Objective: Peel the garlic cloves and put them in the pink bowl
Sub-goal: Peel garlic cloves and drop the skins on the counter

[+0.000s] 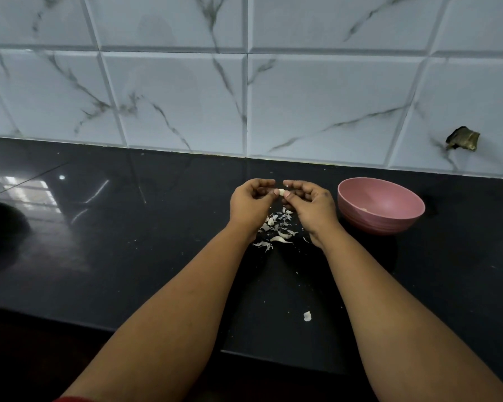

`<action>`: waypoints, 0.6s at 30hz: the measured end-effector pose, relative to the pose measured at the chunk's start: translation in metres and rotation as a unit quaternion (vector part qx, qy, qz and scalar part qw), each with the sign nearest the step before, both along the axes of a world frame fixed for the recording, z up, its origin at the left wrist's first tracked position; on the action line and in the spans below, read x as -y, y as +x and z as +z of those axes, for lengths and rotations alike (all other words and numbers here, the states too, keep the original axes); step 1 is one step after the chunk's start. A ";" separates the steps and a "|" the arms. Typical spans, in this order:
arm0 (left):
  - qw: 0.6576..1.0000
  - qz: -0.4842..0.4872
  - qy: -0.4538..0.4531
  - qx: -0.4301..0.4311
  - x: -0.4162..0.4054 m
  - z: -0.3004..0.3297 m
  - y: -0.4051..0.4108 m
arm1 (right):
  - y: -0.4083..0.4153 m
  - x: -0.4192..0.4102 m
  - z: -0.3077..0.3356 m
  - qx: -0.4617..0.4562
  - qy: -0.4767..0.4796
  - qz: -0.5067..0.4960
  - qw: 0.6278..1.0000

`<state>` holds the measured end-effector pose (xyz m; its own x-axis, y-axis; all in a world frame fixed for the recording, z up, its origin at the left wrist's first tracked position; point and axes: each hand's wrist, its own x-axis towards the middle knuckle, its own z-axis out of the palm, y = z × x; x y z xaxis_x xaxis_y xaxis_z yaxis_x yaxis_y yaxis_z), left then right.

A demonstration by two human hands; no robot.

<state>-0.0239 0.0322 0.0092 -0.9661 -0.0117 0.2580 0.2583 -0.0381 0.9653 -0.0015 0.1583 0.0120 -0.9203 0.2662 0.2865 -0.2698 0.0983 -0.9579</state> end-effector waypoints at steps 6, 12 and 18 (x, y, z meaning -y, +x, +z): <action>0.998 -0.027 0.024 0.042 -0.001 -0.001 0.000 | 0.001 -0.001 -0.001 -0.017 -0.002 0.003 1.000; 0.999 -0.034 0.004 0.038 -0.003 -0.002 -0.001 | 0.000 0.000 -0.005 -0.037 0.074 0.008 0.997; 0.997 0.011 -0.073 0.022 -0.002 -0.004 -0.003 | 0.000 0.002 -0.006 -0.040 0.075 0.019 0.996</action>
